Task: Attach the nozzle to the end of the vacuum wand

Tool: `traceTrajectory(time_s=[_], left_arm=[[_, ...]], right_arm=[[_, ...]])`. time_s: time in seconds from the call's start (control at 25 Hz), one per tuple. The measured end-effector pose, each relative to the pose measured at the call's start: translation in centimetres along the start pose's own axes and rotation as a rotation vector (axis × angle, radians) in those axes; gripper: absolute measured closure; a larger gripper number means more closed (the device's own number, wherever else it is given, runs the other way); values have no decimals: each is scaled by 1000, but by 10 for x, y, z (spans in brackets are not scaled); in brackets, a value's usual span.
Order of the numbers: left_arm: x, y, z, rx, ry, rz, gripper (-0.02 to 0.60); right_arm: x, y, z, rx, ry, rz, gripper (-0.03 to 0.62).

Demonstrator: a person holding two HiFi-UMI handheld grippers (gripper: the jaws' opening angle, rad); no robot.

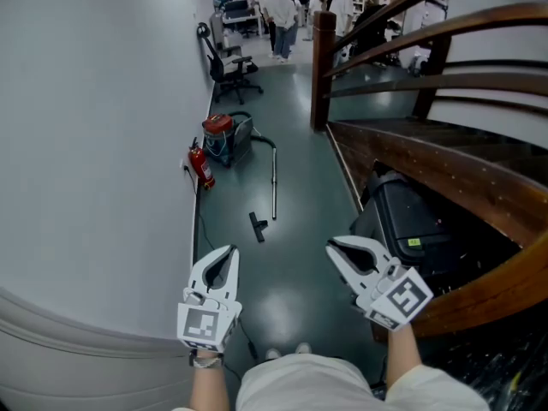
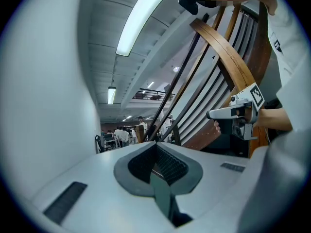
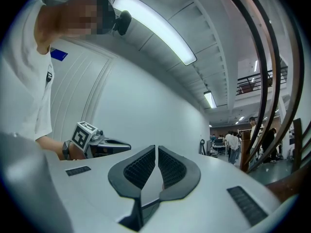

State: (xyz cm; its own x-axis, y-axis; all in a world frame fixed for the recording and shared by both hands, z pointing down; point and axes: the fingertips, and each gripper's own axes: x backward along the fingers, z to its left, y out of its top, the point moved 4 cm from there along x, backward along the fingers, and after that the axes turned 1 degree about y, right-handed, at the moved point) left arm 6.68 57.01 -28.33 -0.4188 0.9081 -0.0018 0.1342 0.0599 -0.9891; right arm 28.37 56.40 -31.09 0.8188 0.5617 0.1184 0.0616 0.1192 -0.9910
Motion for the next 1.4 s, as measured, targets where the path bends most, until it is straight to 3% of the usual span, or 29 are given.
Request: traceTrajectory(time_s=[0.24,0.8,1.12,1.4], left_arm=[[-9,-3,-9,-8,8,3,581],[-35,-10,-28,-15,4,36,581],[-80,-30,-10,-17,-6,24,581],[-143,-37,45,-8,-7,5,581]], right_arm=[[9,-5,-26,-49,-48,36,565],[14,-16,-60,-47,-43,91,565],[-6,-26,-98,-25,-66,89,565],[-67,-34,-150,-6,-91,83,565]])
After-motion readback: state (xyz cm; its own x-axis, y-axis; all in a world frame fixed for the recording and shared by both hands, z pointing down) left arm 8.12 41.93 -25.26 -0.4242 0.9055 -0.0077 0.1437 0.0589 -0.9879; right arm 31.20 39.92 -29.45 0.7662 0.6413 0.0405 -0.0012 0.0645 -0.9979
